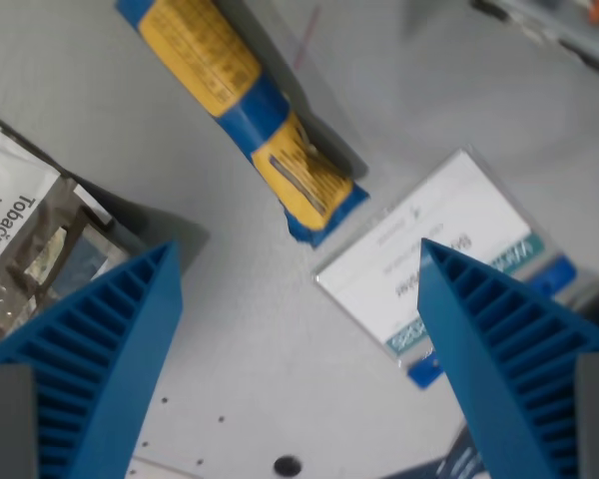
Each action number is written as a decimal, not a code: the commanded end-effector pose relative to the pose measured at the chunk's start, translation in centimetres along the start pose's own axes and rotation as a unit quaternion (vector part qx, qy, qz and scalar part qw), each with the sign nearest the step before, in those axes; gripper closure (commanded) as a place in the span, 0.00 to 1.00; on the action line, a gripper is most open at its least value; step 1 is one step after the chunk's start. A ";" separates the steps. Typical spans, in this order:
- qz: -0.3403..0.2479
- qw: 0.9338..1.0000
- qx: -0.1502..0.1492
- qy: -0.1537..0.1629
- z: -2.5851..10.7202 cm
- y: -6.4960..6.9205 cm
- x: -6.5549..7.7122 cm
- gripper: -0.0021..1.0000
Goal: Move above the blue bag
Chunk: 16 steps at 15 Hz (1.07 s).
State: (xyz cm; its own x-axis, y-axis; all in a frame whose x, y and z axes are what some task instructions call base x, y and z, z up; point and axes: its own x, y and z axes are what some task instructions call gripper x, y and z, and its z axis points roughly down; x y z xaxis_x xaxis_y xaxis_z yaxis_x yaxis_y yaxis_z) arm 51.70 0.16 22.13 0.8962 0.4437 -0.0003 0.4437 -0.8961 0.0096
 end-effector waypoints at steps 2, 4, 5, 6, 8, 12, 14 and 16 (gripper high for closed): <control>-0.149 0.989 0.000 0.011 0.8 -0.3 1.2 0.00; -0.170 0.985 0.001 0.010 1.3 -0.5 1.7 0.00; -0.183 0.983 0.001 0.010 1.5 -0.6 1.9 0.00; -0.195 0.981 0.002 0.009 1.8 -0.8 2.1 0.00; -0.218 0.976 0.003 0.009 2.3 -1.0 2.6 0.00; -0.256 0.967 0.003 0.010 3.3 -1.5 3.5 0.00; -0.268 0.963 0.002 0.012 3.7 -1.7 3.9 0.00; -0.273 0.962 0.002 0.013 4.2 -1.8 4.2 0.00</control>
State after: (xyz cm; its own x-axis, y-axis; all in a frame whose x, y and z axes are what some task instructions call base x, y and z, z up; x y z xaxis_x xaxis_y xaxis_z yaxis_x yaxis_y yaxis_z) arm 53.94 3.48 18.08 0.6826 0.7305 0.0187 0.7303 -0.6829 0.0190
